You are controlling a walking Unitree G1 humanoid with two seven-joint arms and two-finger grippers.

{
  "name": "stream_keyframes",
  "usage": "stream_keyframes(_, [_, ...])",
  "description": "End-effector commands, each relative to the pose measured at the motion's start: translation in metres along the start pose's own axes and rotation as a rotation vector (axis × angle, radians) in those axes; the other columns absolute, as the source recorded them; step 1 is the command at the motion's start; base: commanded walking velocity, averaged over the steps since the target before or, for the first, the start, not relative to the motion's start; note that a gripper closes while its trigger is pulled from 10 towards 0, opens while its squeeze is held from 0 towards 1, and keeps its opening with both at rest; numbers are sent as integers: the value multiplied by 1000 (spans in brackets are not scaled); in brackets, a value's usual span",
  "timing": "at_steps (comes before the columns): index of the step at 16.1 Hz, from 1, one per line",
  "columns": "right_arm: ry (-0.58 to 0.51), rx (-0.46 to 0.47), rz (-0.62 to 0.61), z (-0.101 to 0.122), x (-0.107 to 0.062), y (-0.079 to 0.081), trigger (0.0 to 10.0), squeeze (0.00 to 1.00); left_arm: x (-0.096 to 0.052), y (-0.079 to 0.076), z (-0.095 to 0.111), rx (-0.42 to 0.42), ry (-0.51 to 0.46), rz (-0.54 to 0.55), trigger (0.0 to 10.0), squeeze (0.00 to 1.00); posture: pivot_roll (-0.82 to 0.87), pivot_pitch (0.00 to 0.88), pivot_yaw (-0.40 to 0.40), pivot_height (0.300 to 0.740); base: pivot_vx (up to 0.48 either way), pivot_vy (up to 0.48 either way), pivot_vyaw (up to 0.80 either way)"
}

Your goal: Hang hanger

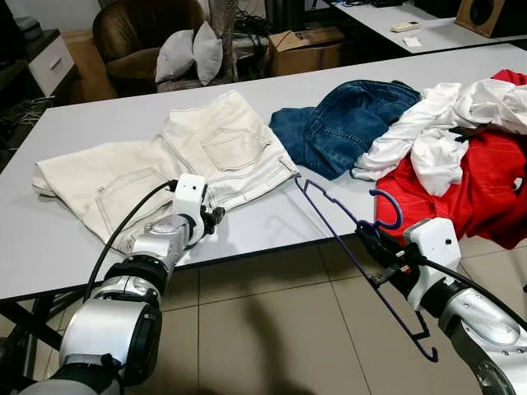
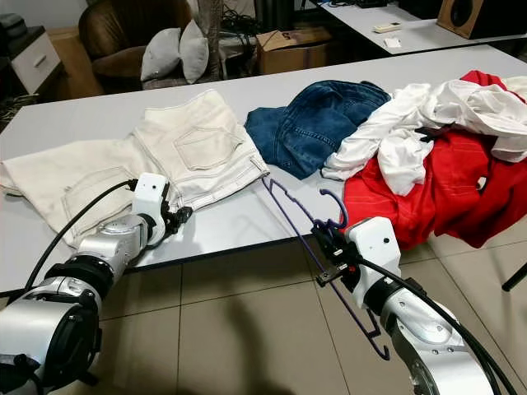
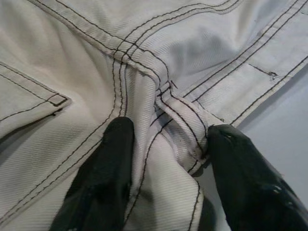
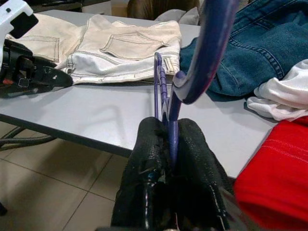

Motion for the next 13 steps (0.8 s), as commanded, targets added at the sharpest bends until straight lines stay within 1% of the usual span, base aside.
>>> stream_keyframes(1, [-17,-16,-15,4,-1,-2,10000,0,-1,6,-32,-30,98,32,0,0,-172,0,113,740,0,0,0])
stream_keyframes(3, [-18,-16,-17,4,-2,-1,10000,0,-1,6,-30,-32,85,31,0,0,-174,0,118,740,0,0,0])
stream_keyframes(4, [-18,-16,-19,3,-2,-1,10000,0,-1,5,-29,-49,70,24,0,0,-175,0,120,740,0,0,0])
stream_keyframes(6, [-18,-15,-22,3,-2,0,10000,0,-1,3,-26,-55,47,-2,0,0,-176,0,125,740,0,0,0])
stream_keyframes(8, [-19,-14,-26,2,-2,1,10000,0,-1,0,-16,-67,-1,-35,0,0,-175,0,131,740,0,0,0])
stream_keyframes(11, [-29,-17,-48,2,0,-2,10000,0,-2,1,5,-95,-79,-44,0,0,-176,0,150,740,0,0,0])
stream_keyframes(13, [-38,-24,-64,2,3,-4,10000,0,-2,1,14,-135,-113,-47,0,0,-176,0,156,740,0,0,0])
Point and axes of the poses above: a point about 5 cm out from each wrist's last joint towards the gripper, its own x axis pointing out of the wrist towards the gripper, its own z axis along the axis of the wrist's last joint, y = z × x, the point moved 1 cm from there along x, pointing out of the wrist towards the gripper, and after that the axes turned 12 degrees about -x, right-handed, at the moved point
